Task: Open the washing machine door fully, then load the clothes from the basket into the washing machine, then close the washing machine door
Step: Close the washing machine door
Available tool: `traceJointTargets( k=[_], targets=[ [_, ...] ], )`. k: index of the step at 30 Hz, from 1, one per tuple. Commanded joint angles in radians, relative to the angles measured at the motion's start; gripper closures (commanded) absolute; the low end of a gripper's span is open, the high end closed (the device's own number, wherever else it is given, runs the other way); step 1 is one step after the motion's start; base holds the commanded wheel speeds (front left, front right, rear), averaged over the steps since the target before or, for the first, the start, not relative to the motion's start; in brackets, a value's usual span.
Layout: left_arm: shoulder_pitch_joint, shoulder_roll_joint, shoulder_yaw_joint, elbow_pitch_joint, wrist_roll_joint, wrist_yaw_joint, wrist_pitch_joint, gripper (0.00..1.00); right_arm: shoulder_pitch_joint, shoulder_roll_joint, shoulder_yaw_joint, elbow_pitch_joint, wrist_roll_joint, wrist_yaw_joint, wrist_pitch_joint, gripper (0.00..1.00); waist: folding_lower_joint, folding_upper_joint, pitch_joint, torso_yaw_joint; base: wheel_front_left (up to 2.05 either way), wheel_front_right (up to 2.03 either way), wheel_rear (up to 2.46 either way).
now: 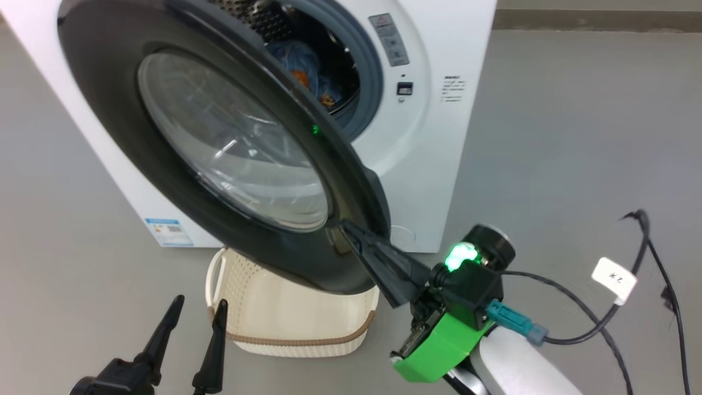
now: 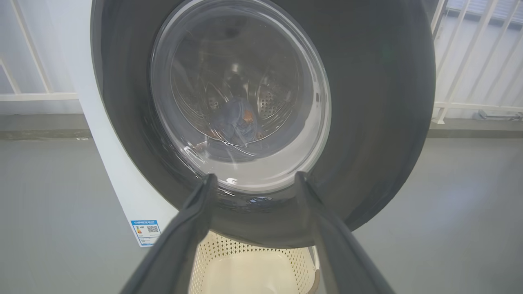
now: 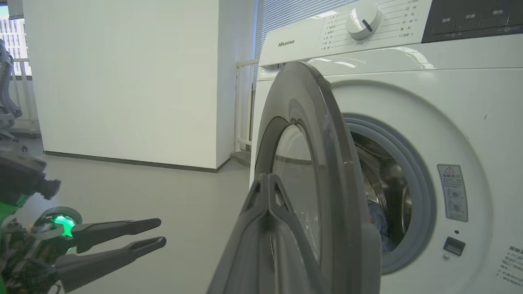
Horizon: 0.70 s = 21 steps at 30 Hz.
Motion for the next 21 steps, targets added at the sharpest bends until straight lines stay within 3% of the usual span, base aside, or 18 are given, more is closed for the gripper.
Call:
traceJointTargets(
  k=[1, 9, 21],
  targets=[
    [-0.047, 0.007, 0.031, -0.024, 0.005, -0.002, -0.006, 0.0, 0.007, 0.025, 0.014, -0.008, 0.006, 0.001, -0.005, 1.0, 0.0, 0.0, 0.017, 0.019, 0.0, 0.0, 0.0],
    [-0.071, 0.0, 0.007, -0.027, 0.009, -0.002, -0.006, 0.0, 0.008, 0.031, -0.012, 0.086, 0.014, 0.001, -0.005, 1.0, 0.0, 0.0, 0.053, 0.055, 0.0, 0.0, 0.0],
    [-0.093, -0.007, -0.018, -0.037, 0.01, -0.002, -0.006, 0.0, -0.011, 0.022, -0.068, 0.107, 0.008, 0.001, -0.005, 1.0, 0.0, 0.0, 0.102, 0.094, 0.0, 0.0, 0.0]
  ],
)
